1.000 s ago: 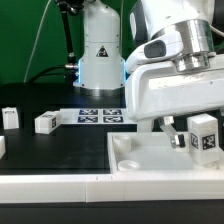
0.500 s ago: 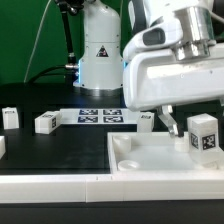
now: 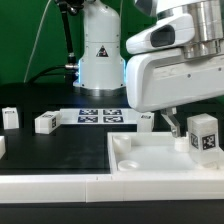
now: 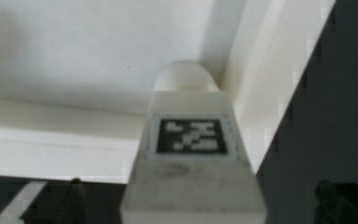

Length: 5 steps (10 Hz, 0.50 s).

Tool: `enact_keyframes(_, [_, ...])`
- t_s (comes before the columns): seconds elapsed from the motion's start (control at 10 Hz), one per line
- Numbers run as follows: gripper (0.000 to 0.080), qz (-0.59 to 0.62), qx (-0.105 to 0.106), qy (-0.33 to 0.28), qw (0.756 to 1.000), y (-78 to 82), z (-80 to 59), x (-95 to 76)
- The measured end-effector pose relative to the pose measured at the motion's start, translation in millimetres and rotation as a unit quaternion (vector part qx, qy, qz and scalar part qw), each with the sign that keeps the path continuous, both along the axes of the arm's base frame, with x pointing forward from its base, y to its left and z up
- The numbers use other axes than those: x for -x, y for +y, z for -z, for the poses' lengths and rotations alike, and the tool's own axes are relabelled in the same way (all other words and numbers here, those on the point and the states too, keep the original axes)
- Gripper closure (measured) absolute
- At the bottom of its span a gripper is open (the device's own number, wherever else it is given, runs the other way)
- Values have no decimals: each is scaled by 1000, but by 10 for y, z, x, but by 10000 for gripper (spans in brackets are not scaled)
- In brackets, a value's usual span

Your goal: Assemble one leg

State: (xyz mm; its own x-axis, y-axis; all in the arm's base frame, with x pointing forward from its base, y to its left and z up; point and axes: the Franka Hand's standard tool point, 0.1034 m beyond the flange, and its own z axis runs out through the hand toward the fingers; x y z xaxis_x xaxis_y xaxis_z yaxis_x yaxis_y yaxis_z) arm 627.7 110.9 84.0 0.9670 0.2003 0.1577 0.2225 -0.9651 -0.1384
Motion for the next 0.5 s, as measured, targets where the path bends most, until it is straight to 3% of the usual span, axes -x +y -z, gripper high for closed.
enact_keyframes(0.1, [150,-3,0,24,1000,-10,6,16])
enact_keyframes(0.3, [150,-1,0,16,1000,-19,12,-26])
enact_keyframes(0.4, [275,-1,0,15,1000,-18,14,-26])
enact_keyframes(0.5, [275,-1,0,15,1000,-19,14,-27])
